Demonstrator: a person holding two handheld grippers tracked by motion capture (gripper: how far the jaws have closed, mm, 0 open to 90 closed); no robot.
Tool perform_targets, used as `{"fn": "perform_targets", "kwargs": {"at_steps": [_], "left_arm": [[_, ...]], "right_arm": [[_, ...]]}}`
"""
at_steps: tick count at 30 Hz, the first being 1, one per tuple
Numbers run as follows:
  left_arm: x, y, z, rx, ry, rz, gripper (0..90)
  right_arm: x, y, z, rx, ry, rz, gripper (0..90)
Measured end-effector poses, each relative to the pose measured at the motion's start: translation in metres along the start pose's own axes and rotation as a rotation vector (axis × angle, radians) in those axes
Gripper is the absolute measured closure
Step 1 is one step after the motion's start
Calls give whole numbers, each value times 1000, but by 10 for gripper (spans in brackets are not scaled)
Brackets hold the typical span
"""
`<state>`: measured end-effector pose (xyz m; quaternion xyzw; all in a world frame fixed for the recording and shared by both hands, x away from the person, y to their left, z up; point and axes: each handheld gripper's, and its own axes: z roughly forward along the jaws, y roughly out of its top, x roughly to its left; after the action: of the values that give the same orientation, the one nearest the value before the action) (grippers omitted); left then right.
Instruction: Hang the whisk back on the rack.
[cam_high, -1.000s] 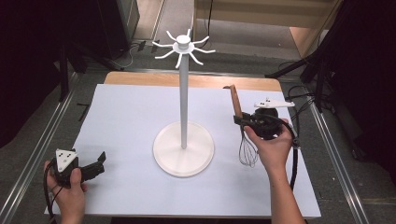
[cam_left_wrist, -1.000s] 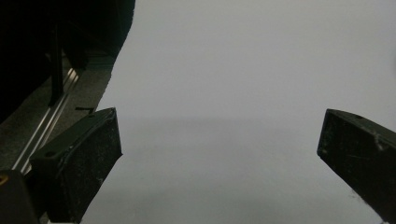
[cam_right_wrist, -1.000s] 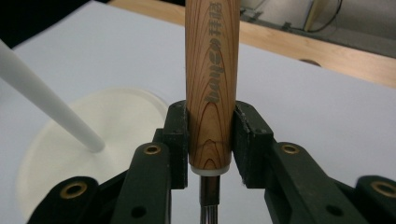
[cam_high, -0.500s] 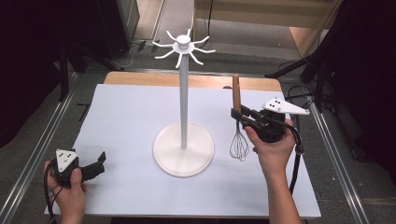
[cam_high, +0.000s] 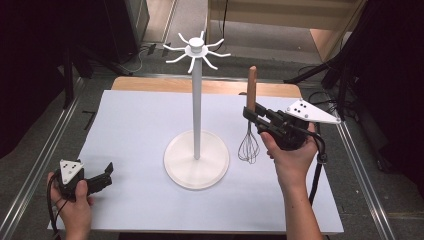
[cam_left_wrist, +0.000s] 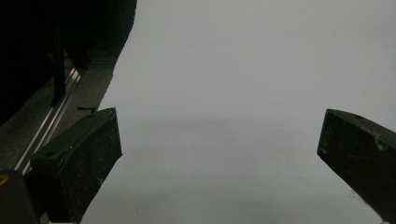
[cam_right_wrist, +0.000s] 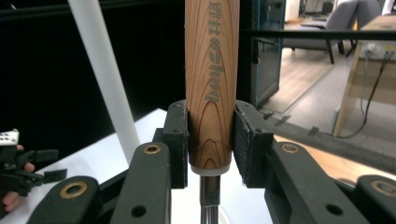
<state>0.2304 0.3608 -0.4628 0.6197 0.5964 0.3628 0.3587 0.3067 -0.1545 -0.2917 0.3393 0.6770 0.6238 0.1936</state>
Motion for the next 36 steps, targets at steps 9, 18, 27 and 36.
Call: {"fn": "perform_targets", "kwargs": {"at_steps": [9, 18, 27, 36], "left_arm": [[0, 0, 0, 1, 2, 3, 2], [-1, 0, 0, 0, 2, 4, 2], [-1, 0, 0, 3, 1, 5, 2], [0, 0, -1, -2, -1, 1, 2]], "right_arm": [[8, 13, -1, -46, 32, -12, 702], [18, 25, 2, -89, 69, -21, 702], [24, 34, 7, -119, 93, -27, 702], [28, 38, 12, -149, 143, -16, 701]]}}
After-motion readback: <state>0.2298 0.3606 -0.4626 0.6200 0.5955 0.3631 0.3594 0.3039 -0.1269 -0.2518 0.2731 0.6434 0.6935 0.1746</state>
